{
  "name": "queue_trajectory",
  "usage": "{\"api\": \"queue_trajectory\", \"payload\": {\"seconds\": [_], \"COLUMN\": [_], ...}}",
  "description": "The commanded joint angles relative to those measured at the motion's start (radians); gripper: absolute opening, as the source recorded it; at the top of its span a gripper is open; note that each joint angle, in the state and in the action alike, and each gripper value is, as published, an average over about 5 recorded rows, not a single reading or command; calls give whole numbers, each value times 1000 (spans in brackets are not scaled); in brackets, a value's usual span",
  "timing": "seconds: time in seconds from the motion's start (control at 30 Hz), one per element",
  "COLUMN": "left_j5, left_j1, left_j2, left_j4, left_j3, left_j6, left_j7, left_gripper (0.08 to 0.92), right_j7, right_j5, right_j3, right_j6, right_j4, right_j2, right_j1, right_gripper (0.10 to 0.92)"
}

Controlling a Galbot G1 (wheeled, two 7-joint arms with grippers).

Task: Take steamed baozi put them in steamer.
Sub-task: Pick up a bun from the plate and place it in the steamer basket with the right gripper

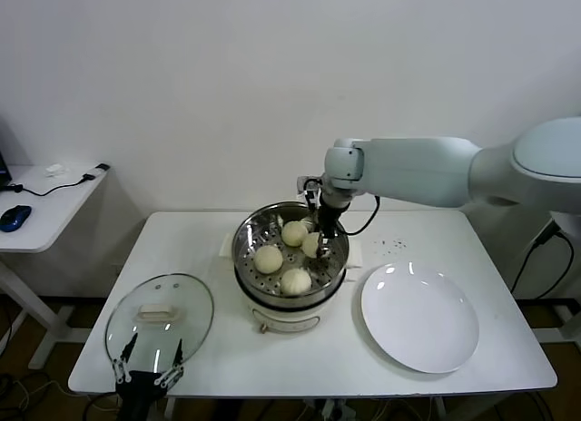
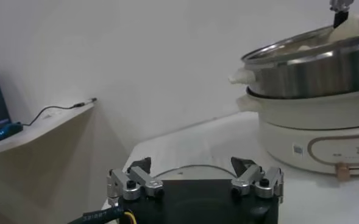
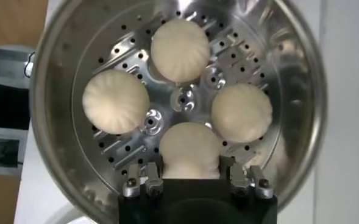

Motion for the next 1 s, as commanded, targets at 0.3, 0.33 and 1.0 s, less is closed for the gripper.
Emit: {"api": "queue_trajectory", "payload": {"seconds": [0.3,0.33,1.0], "left_j5": [1,1,8], "left_j1": [-9,-10,-16], "left_j2": [4,3,7], "left_j4": [4,3,-20], "left_j3": [3,3,4], "left_j6": [5,6,14], "left_j7": [0,0,1], "left_gripper": [823,823,823], "right_j7": [33,32,23], "right_j5": [1,0,48], "right_j3": [-5,-6,62], "right_j6": [-27,-28,161], "right_j4": [-16,-11,132], "right_j2": [25,21,-257], "right_j1": [-46,-42,152], "right_gripper": [616,637,823]}}
